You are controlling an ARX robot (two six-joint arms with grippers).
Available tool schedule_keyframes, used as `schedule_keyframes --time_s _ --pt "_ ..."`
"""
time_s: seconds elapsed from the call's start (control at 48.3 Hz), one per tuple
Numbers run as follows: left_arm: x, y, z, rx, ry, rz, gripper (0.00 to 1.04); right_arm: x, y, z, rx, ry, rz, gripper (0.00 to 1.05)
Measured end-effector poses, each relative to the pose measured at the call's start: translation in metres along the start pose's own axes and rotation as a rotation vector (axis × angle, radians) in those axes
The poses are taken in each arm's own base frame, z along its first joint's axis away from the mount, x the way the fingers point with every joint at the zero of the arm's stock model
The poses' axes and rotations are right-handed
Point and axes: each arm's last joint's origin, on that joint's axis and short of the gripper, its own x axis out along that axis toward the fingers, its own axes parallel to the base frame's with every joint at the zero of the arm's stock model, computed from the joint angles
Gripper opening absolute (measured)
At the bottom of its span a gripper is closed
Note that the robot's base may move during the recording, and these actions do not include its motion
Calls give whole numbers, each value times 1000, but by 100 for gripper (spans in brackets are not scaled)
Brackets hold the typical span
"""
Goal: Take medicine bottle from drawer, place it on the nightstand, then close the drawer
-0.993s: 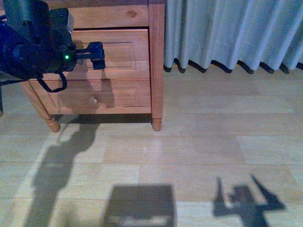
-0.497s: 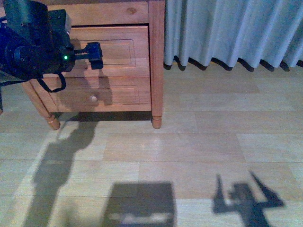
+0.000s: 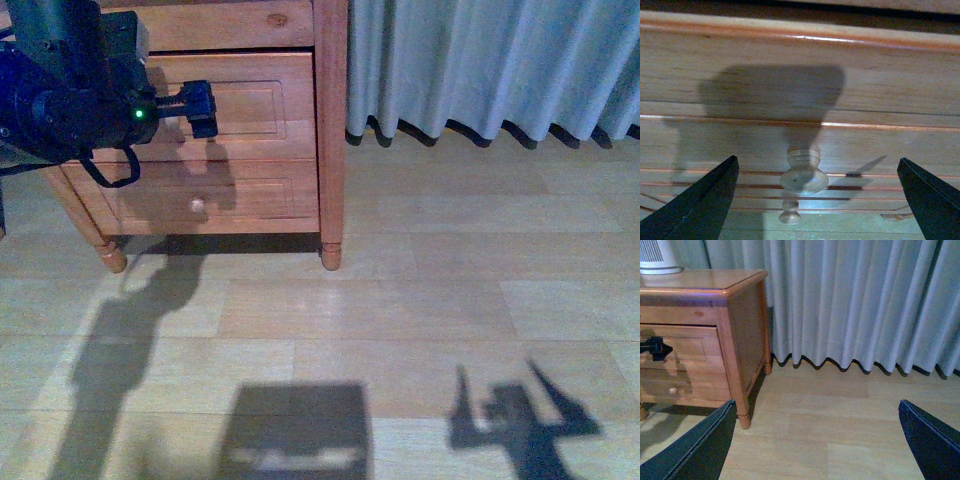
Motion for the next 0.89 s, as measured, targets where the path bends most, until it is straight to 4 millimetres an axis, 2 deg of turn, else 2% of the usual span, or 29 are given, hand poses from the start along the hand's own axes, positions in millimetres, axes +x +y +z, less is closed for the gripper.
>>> schedule_keyframes --time_s 0.269,0.373,0.517,0.849,0.89 --pt "3 -2 -6 -2 11 4 95 0 0 0 0 0 0 98" --pt "4 -3 -8 -4 16 -6 99 0 0 0 0 0 0 98" --pt "4 -4 -10 -5 19 -8 98 0 0 0 0 0 0 98" --pt "7 -4 -4 -4 -2 -9 98 0 0 0 0 0 0 98" --pt "7 -4 -3 -4 -4 -7 95 0 0 0 0 0 0 98"
